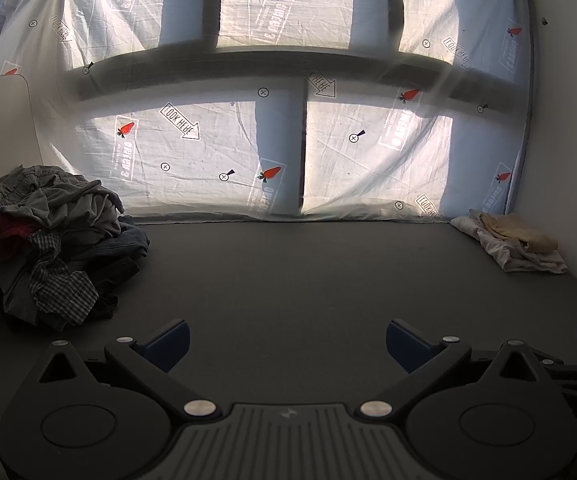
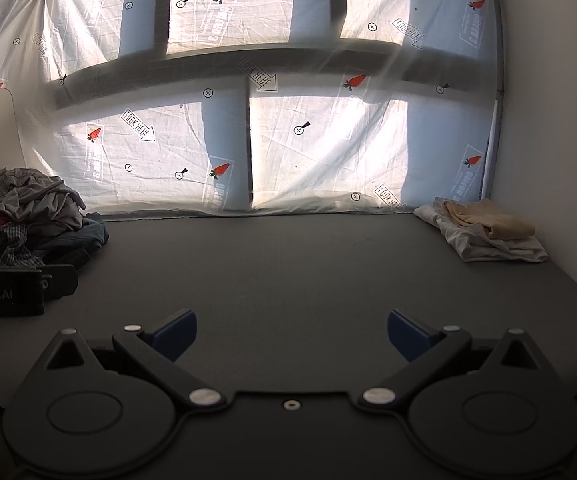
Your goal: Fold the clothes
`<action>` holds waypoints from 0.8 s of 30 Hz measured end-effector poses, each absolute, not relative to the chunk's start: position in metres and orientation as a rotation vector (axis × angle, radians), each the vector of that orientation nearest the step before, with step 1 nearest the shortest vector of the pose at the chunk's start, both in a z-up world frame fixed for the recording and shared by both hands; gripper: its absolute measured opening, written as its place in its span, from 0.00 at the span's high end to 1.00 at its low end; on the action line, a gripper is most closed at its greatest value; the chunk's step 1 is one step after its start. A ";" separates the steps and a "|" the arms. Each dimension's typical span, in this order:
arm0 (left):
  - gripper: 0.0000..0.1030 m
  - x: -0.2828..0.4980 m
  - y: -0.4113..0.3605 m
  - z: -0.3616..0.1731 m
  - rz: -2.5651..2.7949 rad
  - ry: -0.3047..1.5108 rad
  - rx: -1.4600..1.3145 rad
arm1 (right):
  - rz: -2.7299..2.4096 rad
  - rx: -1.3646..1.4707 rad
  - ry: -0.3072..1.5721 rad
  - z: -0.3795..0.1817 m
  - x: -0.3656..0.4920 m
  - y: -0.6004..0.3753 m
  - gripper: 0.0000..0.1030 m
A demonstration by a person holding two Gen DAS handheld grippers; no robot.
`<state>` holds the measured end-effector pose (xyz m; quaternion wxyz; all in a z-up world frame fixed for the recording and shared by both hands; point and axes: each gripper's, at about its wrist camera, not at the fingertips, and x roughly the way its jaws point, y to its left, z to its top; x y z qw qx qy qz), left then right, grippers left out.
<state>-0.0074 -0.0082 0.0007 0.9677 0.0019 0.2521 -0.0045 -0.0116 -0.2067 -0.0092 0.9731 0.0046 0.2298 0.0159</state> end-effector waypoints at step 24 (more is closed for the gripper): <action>0.00 0.087 -0.027 -0.025 0.029 0.667 -0.036 | -0.035 0.061 0.654 -0.034 0.094 -0.248 0.00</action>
